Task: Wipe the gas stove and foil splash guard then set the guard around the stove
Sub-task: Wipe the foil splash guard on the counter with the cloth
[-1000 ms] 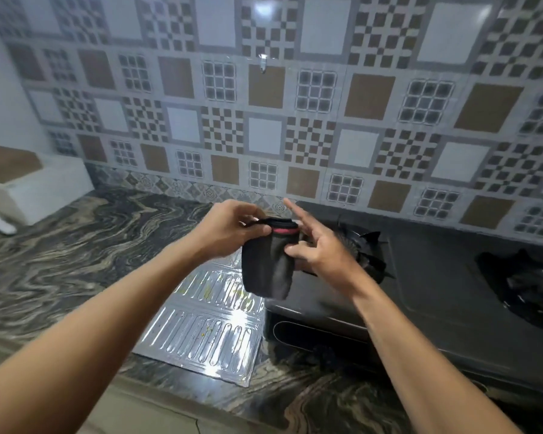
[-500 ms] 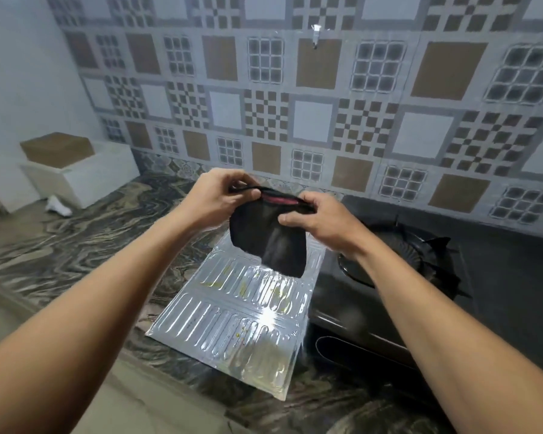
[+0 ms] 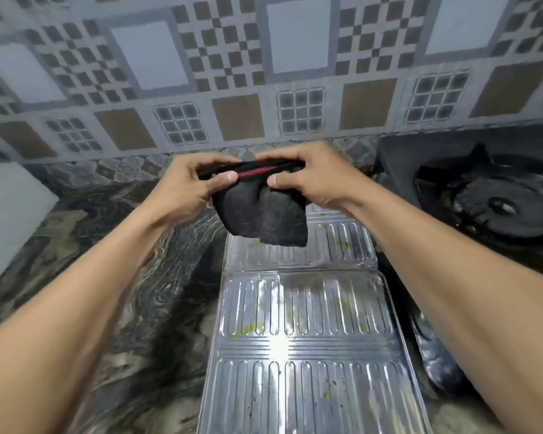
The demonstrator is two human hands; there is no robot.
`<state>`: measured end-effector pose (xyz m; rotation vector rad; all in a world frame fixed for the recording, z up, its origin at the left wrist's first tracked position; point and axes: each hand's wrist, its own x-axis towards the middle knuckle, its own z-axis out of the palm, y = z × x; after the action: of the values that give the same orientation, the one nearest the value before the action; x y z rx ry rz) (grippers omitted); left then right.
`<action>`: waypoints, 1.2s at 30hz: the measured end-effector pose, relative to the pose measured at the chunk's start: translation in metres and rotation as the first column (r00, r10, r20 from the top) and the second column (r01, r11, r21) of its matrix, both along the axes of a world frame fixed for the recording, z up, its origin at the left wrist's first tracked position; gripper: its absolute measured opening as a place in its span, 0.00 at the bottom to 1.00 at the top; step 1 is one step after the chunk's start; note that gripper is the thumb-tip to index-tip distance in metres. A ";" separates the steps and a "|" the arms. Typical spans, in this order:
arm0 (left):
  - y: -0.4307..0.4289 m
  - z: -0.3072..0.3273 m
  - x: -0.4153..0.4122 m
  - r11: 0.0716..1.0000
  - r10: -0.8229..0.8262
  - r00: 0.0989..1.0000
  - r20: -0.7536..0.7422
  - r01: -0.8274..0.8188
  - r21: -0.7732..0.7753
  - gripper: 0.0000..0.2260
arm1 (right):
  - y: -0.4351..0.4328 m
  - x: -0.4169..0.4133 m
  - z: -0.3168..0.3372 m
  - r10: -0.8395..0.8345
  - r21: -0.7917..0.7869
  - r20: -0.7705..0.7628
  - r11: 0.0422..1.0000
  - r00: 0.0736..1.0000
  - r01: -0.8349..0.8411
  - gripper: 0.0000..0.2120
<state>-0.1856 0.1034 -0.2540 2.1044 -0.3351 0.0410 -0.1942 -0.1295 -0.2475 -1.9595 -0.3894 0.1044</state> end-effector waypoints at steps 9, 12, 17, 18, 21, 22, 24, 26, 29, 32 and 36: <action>0.011 -0.058 0.084 0.991 -0.006 0.977 -0.214 -0.022 -0.129 0.12 | 0.026 0.056 -0.037 -0.249 -0.041 -0.191 0.969 0.949 0.246 0.12; 0.009 -0.077 0.114 0.991 0.020 0.965 -0.263 -0.055 -0.126 0.12 | 0.034 0.087 -0.047 -0.313 -0.114 -0.239 0.949 0.919 0.294 0.11; 0.007 -0.107 0.154 0.995 0.014 0.917 -0.398 -0.052 -0.085 0.09 | 0.036 0.130 -0.072 -0.348 -0.273 -0.281 0.922 0.894 0.273 0.11; 0.008 -0.113 0.162 0.998 0.021 0.917 -0.398 -0.040 -0.040 0.09 | 0.037 0.138 -0.079 -0.353 -0.330 -0.279 0.908 0.893 0.256 0.10; 0.002 -0.130 0.178 0.999 0.033 0.938 -0.346 -0.022 0.037 0.07 | 0.041 0.157 -0.101 -0.402 -0.442 -0.226 0.854 0.888 0.274 0.09; 0.000 -0.134 0.180 0.999 0.038 0.946 -0.323 -0.024 0.046 0.06 | 0.044 0.160 -0.108 -0.422 -0.465 -0.189 0.834 0.887 0.298 0.09; 0.005 -0.144 0.186 0.993 0.070 0.970 -0.233 -0.045 0.113 0.10 | 0.053 0.162 -0.123 -0.451 -0.543 -0.056 0.762 0.891 0.351 0.13; 0.023 -0.150 0.187 0.965 0.066 0.984 -0.168 -0.020 0.263 0.22 | 0.066 0.158 -0.140 -0.427 -0.620 0.033 0.701 0.904 0.354 0.19; 0.053 -0.163 0.186 0.820 -0.098 0.992 -0.083 0.128 0.558 0.32 | 0.088 0.153 -0.165 -0.330 -0.705 0.019 0.665 0.944 0.247 0.28; 0.063 -0.167 0.174 0.625 -0.156 0.972 -0.176 0.235 0.744 0.39 | 0.102 0.152 -0.191 -0.257 -0.771 -0.055 0.625 0.965 0.122 0.32; 0.065 -0.174 0.167 0.427 -0.208 0.949 -0.236 0.305 0.851 0.44 | 0.107 0.150 -0.208 -0.249 -0.820 -0.037 0.561 0.968 0.113 0.31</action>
<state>-0.0191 0.1684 -0.4278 3.0577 -0.7449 -0.5462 -0.0438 -0.0228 -0.4552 -2.8890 0.0019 0.3492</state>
